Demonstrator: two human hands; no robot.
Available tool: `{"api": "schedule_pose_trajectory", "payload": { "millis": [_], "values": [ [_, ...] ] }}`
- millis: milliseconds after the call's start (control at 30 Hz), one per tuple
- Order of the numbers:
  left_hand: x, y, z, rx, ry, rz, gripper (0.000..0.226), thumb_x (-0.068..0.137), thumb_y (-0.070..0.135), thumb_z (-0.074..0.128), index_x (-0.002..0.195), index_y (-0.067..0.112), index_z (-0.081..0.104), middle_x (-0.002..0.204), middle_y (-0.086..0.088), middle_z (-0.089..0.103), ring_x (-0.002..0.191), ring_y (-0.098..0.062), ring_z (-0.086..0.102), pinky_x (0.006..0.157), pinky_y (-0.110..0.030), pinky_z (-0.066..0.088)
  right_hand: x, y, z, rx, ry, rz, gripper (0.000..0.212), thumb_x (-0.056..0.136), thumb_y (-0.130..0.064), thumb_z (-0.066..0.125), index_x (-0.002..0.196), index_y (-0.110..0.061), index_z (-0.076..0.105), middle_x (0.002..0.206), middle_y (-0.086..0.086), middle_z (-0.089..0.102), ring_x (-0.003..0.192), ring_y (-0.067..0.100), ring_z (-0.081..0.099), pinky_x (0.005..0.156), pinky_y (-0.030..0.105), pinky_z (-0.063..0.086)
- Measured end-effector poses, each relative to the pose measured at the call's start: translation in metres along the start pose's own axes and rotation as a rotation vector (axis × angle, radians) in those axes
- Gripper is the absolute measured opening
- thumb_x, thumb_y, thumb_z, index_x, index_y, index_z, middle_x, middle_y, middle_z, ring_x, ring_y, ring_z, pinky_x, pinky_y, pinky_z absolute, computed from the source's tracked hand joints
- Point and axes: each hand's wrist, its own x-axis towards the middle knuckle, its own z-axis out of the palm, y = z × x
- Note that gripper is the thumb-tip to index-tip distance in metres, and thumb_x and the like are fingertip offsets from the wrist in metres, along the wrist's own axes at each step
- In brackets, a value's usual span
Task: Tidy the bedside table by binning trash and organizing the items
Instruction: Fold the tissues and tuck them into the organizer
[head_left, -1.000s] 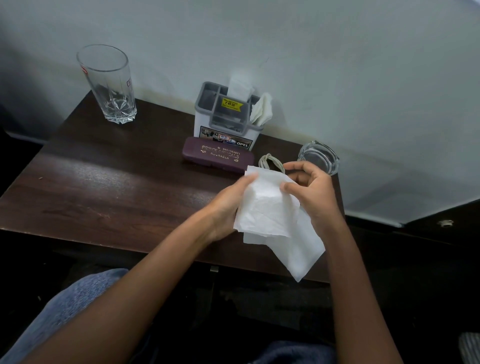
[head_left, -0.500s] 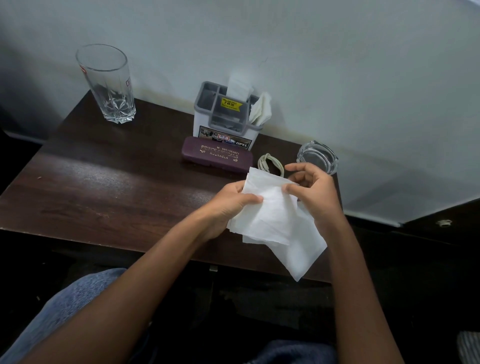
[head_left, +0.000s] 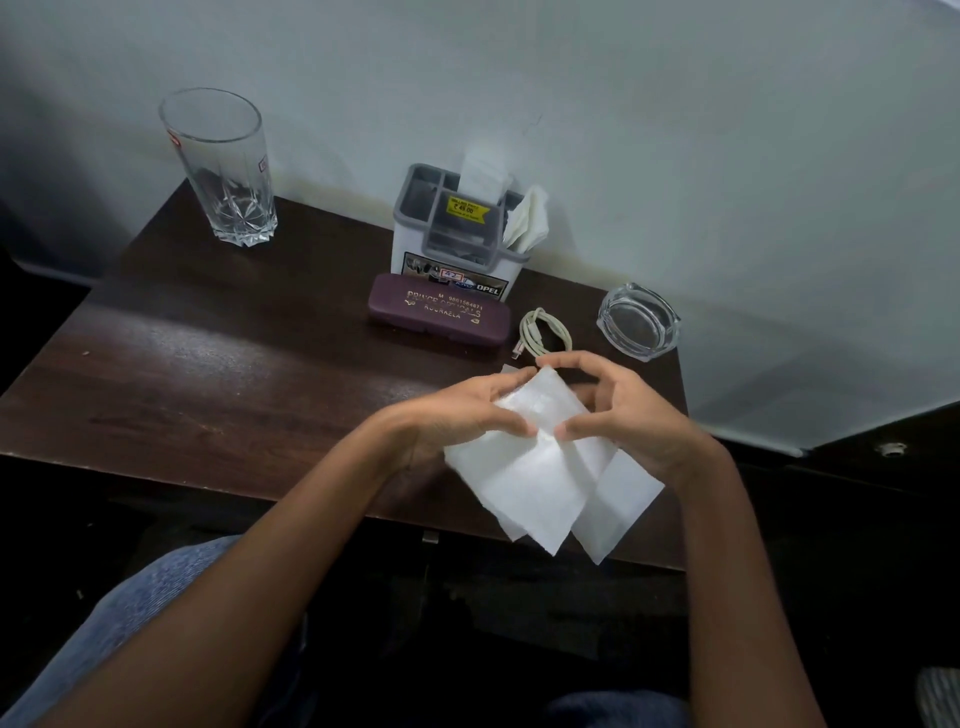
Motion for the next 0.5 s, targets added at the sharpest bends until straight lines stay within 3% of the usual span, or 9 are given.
{"api": "schedule_pose_trajectory", "payload": {
  "millis": [133,233,333,500],
  "values": [
    [0.000,0.003,-0.005,-0.197,0.210,-0.002,0.029,0.092,0.033,0.054,0.118,0.020,0.061,0.100,-0.005,0.068,0.085,-0.020,0.067,0.064,-0.032,0.057,0.000,0.001,-0.005,0.164,0.190,-0.107,0.057,0.070,0.017,0.063,0.115,-0.017,0.056,0.090,0.009,0.072,0.081,0.026,0.069,0.072,0.039,0.057],
    [0.002,0.003,-0.009,-0.315,0.346,0.016,0.032,0.090,0.041,0.056,0.107,0.015,0.063,0.098,-0.008,0.072,0.083,-0.023,0.071,0.064,-0.031,0.058,0.004,0.000,-0.003,0.314,0.355,-0.151,0.051,0.072,0.019,0.060,0.109,-0.016,0.059,0.083,0.003,0.073,0.077,0.023,0.069,0.072,0.040,0.056],
    [0.003,0.002,-0.006,-0.323,0.365,0.045,0.025,0.086,0.030,0.063,0.106,0.015,0.062,0.103,-0.008,0.072,0.084,-0.021,0.071,0.063,-0.030,0.059,0.011,-0.001,0.002,0.380,0.462,-0.165,0.049,0.071,0.019,0.060,0.099,-0.021,0.059,0.078,-0.001,0.073,0.074,0.020,0.069,0.072,0.039,0.055],
    [0.004,0.000,-0.005,-0.271,0.442,0.090,0.021,0.083,0.009,0.067,0.102,0.015,0.062,0.109,-0.003,0.068,0.095,-0.018,0.068,0.068,-0.029,0.059,0.013,-0.001,0.007,0.355,0.480,-0.156,0.046,0.072,0.016,0.061,0.098,-0.021,0.060,0.084,0.001,0.073,0.082,0.024,0.068,0.078,0.045,0.055]
  ]
}}
